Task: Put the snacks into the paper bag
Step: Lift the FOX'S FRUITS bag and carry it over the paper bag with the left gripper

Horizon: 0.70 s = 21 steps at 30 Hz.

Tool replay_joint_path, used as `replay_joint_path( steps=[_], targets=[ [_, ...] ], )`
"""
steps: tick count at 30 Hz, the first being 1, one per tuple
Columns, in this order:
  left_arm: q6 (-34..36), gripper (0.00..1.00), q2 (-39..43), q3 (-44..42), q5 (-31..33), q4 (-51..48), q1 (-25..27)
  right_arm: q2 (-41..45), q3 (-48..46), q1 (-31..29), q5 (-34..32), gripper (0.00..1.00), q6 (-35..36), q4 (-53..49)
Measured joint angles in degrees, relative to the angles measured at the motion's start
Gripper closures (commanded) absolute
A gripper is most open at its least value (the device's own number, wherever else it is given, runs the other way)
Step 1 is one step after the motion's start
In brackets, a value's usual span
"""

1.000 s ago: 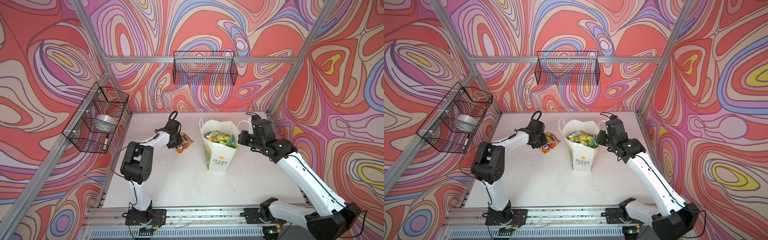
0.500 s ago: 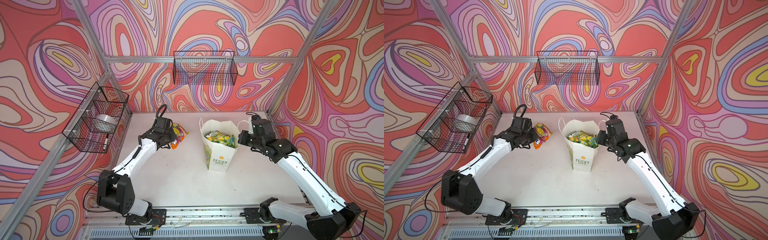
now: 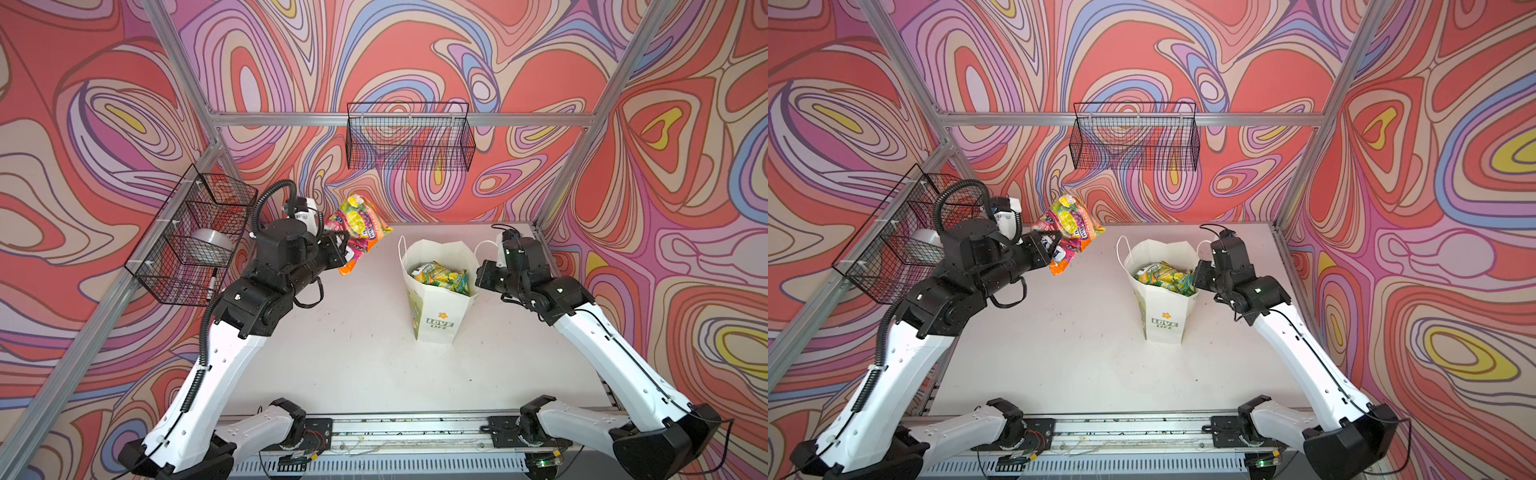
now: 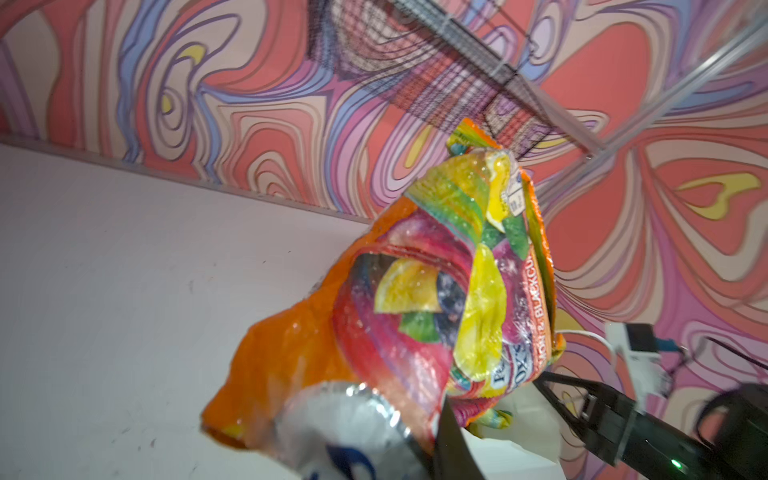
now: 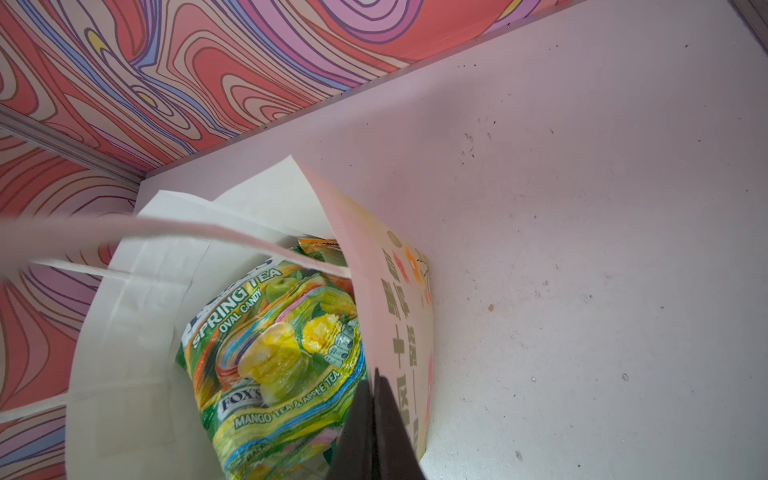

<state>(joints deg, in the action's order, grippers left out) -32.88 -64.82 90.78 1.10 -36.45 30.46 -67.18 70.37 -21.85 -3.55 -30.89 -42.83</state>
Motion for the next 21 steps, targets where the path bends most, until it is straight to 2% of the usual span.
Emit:
replay_joint_path(
  steps=[5, 11, 15, 21],
  targets=[
    [5.3, 0.84, -6.0, 7.6, -0.2, 0.0, 7.9, -0.2, 0.3, 0.0, 0.0, 1.00, 0.0, 0.0],
    [13.3, 0.84, -18.7, 15.9, -2.4, -1.2, 14.4, -0.2, 0.8, 0.0, 0.0, 1.00, 0.0, -0.2],
    [19.0, 0.84, -26.5, 21.0, -4.4, -2.8, 16.9, -0.2, 0.9, 0.0, 0.0, 1.00, 0.0, -0.3],
    [25.9, 0.83, -32.9, 22.4, -6.3, -4.5, 17.5, -0.2, 0.9, 0.0, -0.1, 1.00, 0.0, -0.5]
  ],
)
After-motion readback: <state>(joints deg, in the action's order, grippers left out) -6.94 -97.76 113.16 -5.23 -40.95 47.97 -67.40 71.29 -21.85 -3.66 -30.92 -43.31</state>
